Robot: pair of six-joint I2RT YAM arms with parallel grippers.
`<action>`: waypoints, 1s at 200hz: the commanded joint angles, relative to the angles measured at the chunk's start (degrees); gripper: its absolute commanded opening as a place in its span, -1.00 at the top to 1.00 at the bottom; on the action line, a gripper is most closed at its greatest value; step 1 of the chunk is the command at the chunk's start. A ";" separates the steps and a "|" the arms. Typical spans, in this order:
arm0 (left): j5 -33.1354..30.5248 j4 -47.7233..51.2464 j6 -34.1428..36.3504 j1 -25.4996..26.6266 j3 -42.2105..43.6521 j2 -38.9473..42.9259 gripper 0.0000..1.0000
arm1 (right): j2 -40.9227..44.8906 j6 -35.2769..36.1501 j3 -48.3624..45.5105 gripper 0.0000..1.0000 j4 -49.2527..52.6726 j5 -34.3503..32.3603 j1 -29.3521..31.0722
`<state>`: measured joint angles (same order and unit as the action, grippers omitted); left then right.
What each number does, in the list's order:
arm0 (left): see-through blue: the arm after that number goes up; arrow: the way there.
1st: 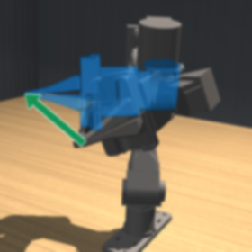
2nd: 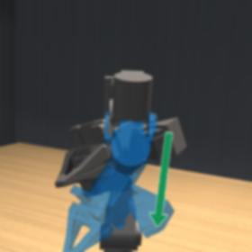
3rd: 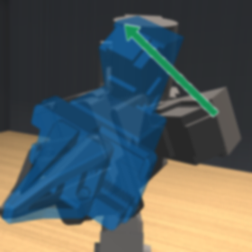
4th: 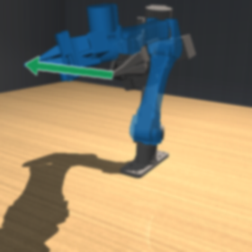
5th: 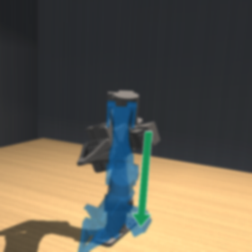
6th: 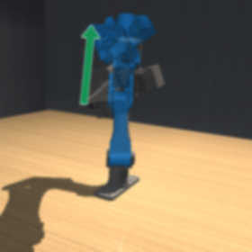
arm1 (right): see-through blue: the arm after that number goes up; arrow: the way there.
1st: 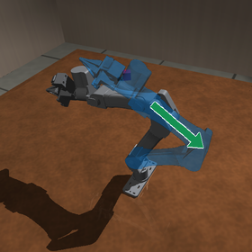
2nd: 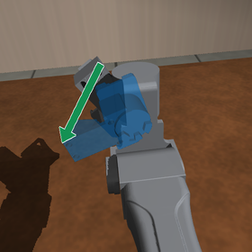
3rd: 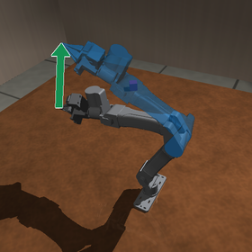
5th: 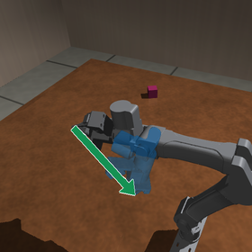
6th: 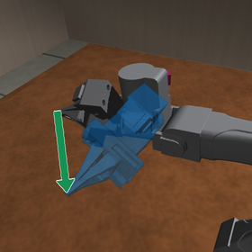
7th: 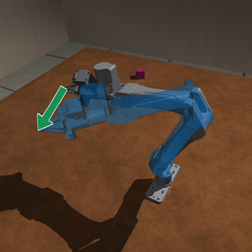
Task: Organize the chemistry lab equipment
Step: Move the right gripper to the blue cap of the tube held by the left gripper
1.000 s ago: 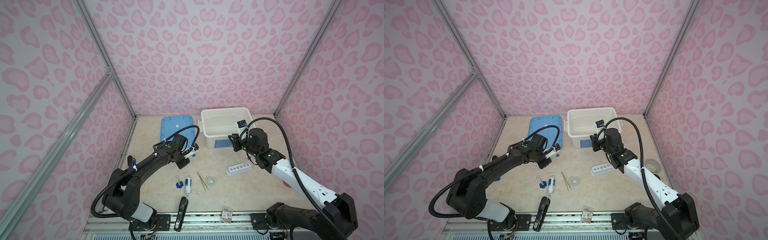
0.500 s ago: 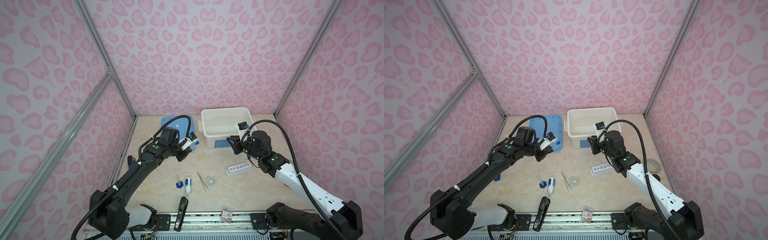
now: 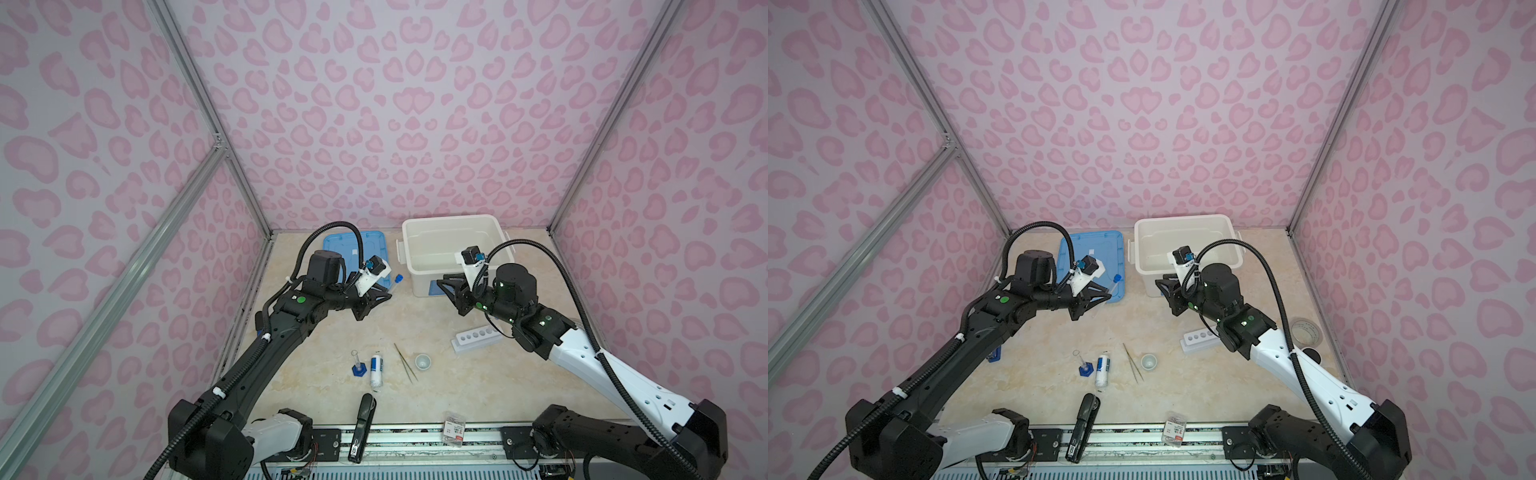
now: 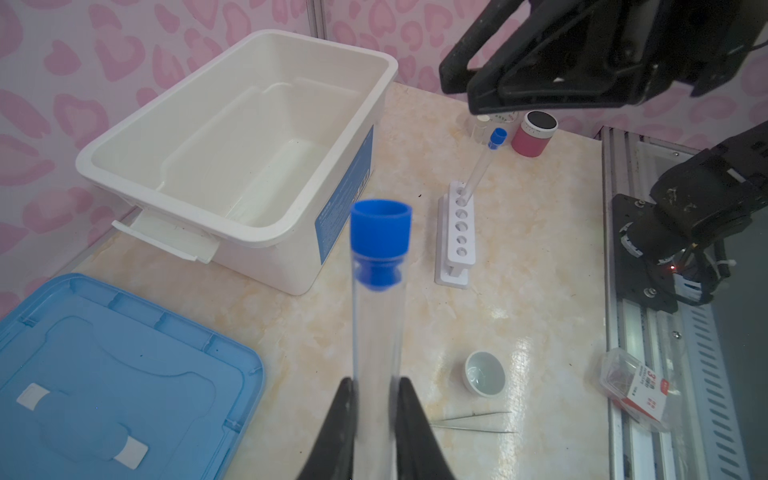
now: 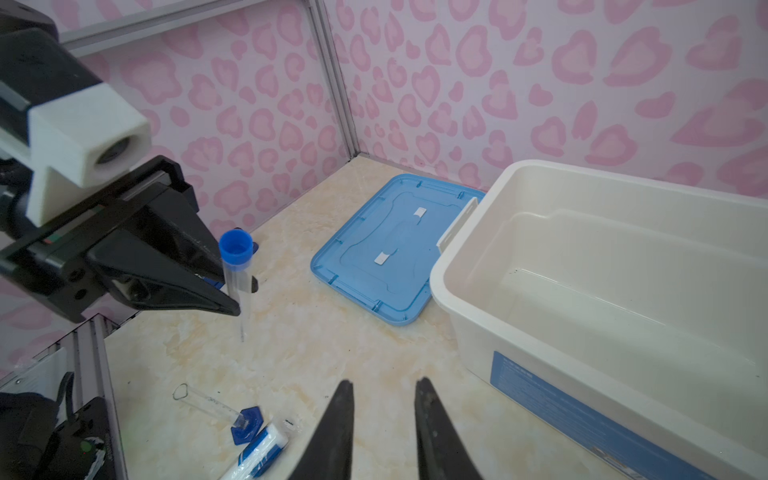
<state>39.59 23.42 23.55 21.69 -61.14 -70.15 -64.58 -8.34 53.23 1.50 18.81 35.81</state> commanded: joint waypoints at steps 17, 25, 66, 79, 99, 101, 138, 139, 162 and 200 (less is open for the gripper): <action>6.66 -2.67 -1.62 -0.15 -0.04 0.64 0.68 | -2.43 -0.51 1.97 0.46 -5.30 8.72 2.01; 7.43 -2.76 -1.75 -0.17 -0.13 0.71 0.68 | -3.15 -0.65 2.48 0.46 -5.90 9.55 2.38; 9.01 -3.12 -2.37 -0.21 -0.12 0.89 0.67 | -7.13 -2.86 4.66 0.46 -10.49 14.44 3.62; 9.10 -3.09 -2.31 -0.25 -0.19 1.07 0.68 | -8.03 -2.99 5.17 0.46 -11.11 15.17 3.97; 9.44 -3.03 -2.19 -0.24 -0.21 1.22 0.67 | -9.58 -3.02 5.99 0.46 -11.82 15.82 4.82; 9.51 -3.03 -2.19 -0.25 -0.20 1.24 0.67 | -9.68 -2.97 6.09 0.46 -11.80 15.82 4.89; 9.71 -3.05 -2.11 -0.25 -0.34 1.50 0.67 | -11.69 -2.74 7.65 0.46 -11.93 16.43 5.92; 9.67 -3.04 -2.11 -0.25 -0.32 1.50 0.67 | -11.75 -2.74 7.62 0.46 -11.94 16.43 5.93; 9.80 -3.12 -2.19 -0.25 -0.29 1.51 0.67 | -12.62 -2.82 7.95 0.46 -12.46 16.52 6.37; 9.62 -3.06 -2.17 -0.24 -0.20 1.86 0.67 | -13.37 -3.09 8.07 0.56 -13.25 16.60 6.81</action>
<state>48.34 22.26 21.10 21.47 -61.14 -68.97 -77.45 -10.94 61.08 -9.56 34.41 42.28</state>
